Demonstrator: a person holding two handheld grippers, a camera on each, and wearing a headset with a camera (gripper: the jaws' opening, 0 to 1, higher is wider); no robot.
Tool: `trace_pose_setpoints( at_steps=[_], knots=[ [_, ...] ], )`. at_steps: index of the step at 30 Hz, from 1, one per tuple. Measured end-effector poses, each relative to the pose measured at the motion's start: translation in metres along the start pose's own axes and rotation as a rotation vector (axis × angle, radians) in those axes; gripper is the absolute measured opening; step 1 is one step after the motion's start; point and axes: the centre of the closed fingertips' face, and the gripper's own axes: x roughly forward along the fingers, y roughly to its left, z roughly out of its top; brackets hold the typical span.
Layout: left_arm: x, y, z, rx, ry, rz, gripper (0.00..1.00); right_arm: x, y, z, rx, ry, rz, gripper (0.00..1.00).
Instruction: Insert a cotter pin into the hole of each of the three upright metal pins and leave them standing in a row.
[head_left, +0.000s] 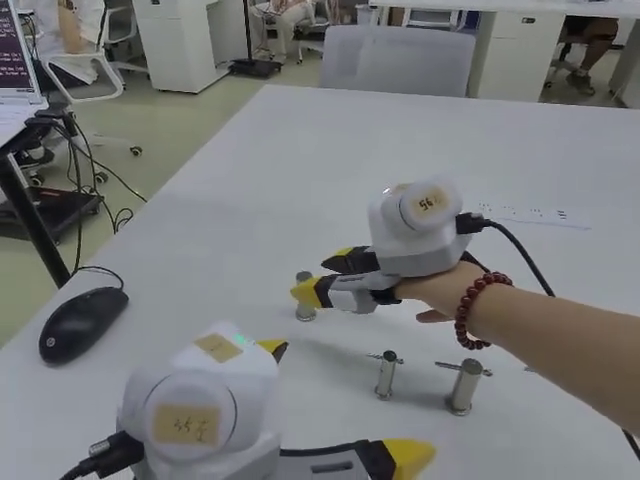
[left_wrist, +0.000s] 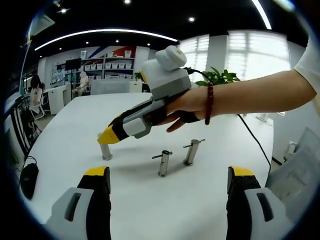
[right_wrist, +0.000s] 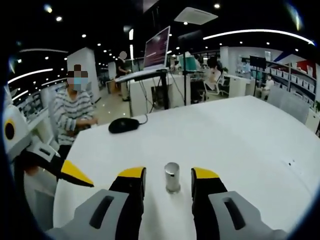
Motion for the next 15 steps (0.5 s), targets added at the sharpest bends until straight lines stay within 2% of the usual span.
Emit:
trace_pose_setpoints(
  at_steps=[7,15],
  knots=[
    [-0.002,0.005,0.002,-0.011,-0.008,0.009,0.95,0.011,-0.003,-0.007,0.019,0.009,-0.005,0.29],
    [-0.002,0.003,0.003,-0.008,-0.008,-0.003,0.91,0.020,-0.004,-0.011,0.014,0.020,-0.020,0.25]
  ],
)
